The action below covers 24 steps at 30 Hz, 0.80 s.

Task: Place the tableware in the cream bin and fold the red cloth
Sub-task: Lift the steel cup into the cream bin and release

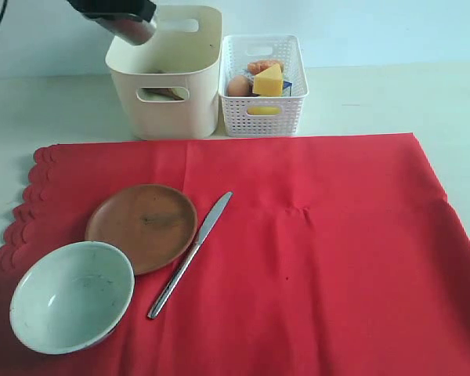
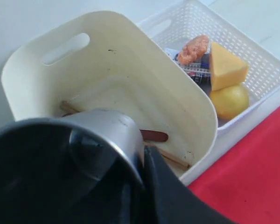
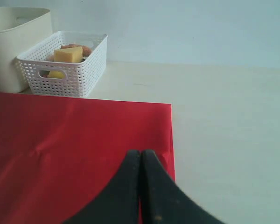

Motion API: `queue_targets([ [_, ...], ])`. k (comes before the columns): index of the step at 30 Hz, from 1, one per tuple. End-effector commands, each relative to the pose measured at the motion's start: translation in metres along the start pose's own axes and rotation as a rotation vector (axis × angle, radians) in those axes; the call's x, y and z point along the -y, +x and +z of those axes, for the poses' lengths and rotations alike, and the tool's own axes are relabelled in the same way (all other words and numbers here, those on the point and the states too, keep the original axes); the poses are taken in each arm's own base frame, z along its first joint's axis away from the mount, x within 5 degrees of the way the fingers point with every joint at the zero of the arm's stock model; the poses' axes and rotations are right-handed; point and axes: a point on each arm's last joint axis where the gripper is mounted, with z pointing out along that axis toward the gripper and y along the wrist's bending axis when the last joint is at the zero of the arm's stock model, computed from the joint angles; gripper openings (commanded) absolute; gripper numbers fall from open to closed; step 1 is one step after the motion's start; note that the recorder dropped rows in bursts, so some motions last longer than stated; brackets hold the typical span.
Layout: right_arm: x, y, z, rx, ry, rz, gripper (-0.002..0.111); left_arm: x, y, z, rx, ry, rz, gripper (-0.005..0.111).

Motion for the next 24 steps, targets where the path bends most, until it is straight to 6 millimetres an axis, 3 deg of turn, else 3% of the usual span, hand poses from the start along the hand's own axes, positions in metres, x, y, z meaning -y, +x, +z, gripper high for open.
queue_targets([
  [1, 0.000, 0.000, 0.000, 0.016, 0.005, 0.001, 0.000, -0.005, 0.002, 0.038, -0.010, 0.016, 0.009, 0.000],
  [14, 0.000, 0.000, 0.000, 0.016, 0.005, 0.001, 0.000, 0.016, 0.003, 0.107, -0.055, 0.094, 0.107, 0.000],
  [24, 0.000, 0.000, 0.000, 0.016, 0.005, 0.001, 0.000, 0.016, 0.023, 0.129, -0.153, 0.116, 0.085, 0.004],
])
